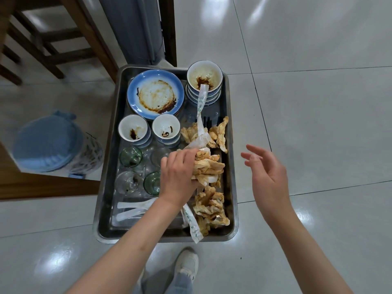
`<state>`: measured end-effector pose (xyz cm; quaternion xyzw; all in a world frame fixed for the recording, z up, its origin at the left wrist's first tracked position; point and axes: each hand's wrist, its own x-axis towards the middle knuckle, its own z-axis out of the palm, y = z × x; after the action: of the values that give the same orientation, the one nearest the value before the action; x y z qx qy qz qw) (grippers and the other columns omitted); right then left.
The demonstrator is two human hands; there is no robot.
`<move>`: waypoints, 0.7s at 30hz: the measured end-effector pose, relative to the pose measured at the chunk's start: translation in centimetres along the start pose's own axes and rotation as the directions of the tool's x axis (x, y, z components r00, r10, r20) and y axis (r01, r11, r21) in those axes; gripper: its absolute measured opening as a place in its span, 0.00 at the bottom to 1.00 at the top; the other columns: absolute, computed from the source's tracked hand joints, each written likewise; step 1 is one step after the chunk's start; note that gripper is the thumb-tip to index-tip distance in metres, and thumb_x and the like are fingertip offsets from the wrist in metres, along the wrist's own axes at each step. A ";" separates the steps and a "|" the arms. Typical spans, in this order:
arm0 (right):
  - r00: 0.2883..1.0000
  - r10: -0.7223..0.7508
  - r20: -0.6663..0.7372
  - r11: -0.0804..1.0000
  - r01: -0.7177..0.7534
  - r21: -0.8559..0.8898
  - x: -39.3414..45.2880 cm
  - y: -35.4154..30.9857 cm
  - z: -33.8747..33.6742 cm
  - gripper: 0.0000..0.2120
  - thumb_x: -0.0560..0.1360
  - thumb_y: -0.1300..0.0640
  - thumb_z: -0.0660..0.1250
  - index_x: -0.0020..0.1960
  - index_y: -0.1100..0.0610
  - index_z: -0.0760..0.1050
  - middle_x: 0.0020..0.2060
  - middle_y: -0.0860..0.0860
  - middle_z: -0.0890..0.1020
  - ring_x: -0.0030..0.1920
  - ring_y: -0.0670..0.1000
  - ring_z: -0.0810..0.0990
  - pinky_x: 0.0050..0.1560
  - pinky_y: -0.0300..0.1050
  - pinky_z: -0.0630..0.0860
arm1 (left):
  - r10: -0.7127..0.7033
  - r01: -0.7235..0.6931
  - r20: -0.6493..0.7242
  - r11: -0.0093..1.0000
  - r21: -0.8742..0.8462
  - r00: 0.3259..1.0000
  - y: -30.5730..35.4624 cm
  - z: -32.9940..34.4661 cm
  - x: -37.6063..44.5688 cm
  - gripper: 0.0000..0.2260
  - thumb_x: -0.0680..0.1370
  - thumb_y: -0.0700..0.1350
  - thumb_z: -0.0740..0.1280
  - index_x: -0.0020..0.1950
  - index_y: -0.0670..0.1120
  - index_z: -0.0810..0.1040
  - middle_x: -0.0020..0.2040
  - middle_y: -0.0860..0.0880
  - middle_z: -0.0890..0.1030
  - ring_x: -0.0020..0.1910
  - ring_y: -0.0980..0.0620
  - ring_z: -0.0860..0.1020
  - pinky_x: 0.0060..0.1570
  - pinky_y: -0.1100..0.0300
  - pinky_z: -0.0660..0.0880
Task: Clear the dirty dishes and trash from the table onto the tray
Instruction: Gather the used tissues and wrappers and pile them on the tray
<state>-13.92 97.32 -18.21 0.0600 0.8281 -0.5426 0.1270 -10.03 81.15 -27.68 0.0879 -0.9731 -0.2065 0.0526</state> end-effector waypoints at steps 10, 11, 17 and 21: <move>1.000 0.010 -0.011 1.000 -0.011 -0.009 -0.2 0.2 0.8 0.09 0.80 0.54 0.57 0.57 0.46 0.73 0.47 0.38 0.79 0.47 0.29 0.76 0.40 0.21 0.69 | 0.104 -0.182 0.320 0.958 0.221 0.942 0.0 0.2 1.4 0.44 0.67 0.31 0.66 0.73 0.56 0.46 0.76 0.45 0.49 0.74 0.42 0.49 0.68 0.44 0.52; 1.000 0.010 -0.012 1.000 -0.010 -0.007 -0.2 0.2 0.8 0.09 0.80 0.54 0.57 0.56 0.45 0.73 0.46 0.38 0.79 0.47 0.29 0.76 0.40 0.21 0.69 | 0.112 -0.194 0.338 0.956 0.219 0.935 0.1 0.3 1.5 0.45 0.67 0.31 0.65 0.73 0.56 0.44 0.77 0.45 0.47 0.75 0.43 0.47 0.69 0.44 0.51; 1.000 0.006 -0.015 1.000 -0.007 -0.017 -0.1 0.2 0.8 0.09 0.80 0.54 0.57 0.57 0.45 0.73 0.47 0.38 0.79 0.48 0.30 0.76 0.41 0.21 0.70 | 0.122 -0.210 0.347 0.951 0.226 0.930 -0.2 0.1 1.7 0.51 0.67 0.34 0.70 0.74 0.58 0.37 0.77 0.47 0.42 0.75 0.43 0.43 0.69 0.42 0.49; 1.000 0.001 -0.014 1.000 -0.001 -0.009 -0.2 0.3 0.8 0.10 0.80 0.54 0.57 0.58 0.47 0.73 0.47 0.38 0.79 0.48 0.29 0.75 0.40 0.21 0.70 | 0.110 -0.211 0.392 0.951 0.225 0.913 -0.8 -0.2 1.3 0.54 0.66 0.37 0.73 0.74 0.59 0.34 0.76 0.48 0.40 0.75 0.43 0.41 0.69 0.41 0.46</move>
<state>-13.59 96.67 -18.71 0.0638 0.8314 -0.5385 0.1217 -11.12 80.10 -27.74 -0.0279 -0.9877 -0.0837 -0.1294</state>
